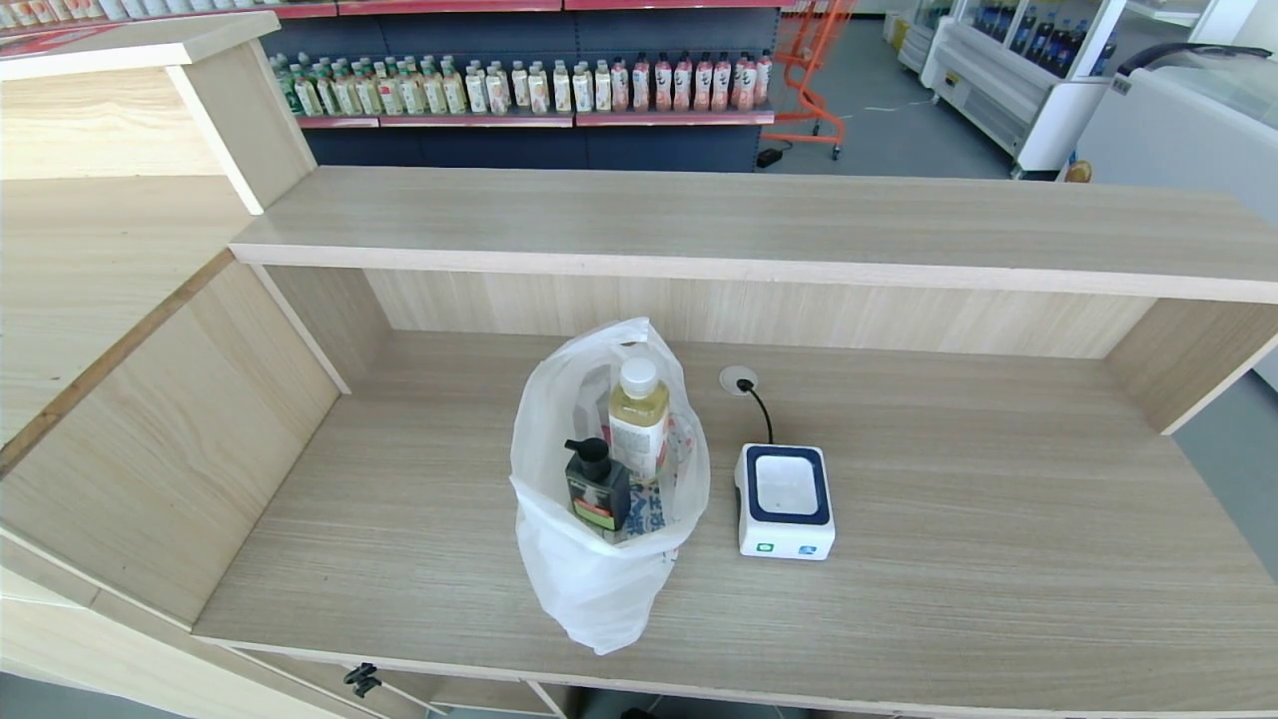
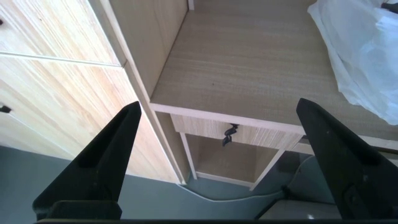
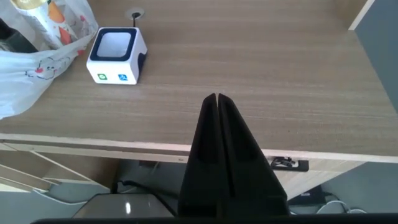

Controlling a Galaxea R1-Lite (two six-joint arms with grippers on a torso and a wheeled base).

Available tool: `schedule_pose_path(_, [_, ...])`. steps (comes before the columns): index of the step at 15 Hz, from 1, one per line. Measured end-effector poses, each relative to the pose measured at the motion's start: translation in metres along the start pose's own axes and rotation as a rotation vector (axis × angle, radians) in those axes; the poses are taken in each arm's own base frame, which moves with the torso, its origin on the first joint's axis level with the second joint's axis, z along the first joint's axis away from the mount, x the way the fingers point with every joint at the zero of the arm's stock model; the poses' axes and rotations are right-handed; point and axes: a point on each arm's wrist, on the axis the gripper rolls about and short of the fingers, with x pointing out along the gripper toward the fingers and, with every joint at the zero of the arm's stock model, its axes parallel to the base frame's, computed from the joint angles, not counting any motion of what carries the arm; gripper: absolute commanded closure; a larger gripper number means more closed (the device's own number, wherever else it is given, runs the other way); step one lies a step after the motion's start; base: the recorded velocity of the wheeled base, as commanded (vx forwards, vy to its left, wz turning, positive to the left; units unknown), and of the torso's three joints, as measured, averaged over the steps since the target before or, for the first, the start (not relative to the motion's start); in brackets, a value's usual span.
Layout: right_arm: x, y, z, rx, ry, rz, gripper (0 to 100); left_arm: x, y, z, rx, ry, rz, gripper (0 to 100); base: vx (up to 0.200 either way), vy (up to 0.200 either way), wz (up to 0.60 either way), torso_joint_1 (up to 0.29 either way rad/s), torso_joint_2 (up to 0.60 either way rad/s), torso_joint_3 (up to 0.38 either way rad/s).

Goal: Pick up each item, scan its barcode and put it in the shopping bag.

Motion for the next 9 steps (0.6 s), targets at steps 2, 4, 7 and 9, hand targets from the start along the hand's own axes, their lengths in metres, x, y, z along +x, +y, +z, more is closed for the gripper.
schedule_pose_path(2, [0.0,0.0,0.0002,0.0,-0.001,0.0,100,0.0,0.0,0.0,0.0,0.0,-0.001,0,0.0,-0.2,0.0,0.005,0.0,0.002])
schedule_pose_path(4, [0.0,0.0,0.0001,0.0,0.0,0.001,100,0.0,0.0,0.0,0.0,0.0,0.0,0,0.0,-0.2,0.0,0.01,0.0,0.002])
schedule_pose_path(7, [0.0001,-0.0001,0.0001,0.0,0.0,0.001,100,0.0,0.0,0.0,-0.003,0.0,0.0,0,0.0,0.0,0.0,0.0,0.0,0.0])
schedule_pose_path(9, [0.0001,0.0,0.0001,0.0,0.0,-0.001,100,0.0,0.0,0.0,0.0,0.0,-0.002,0,0.2,0.0,0.0,-0.005,0.0,0.007])
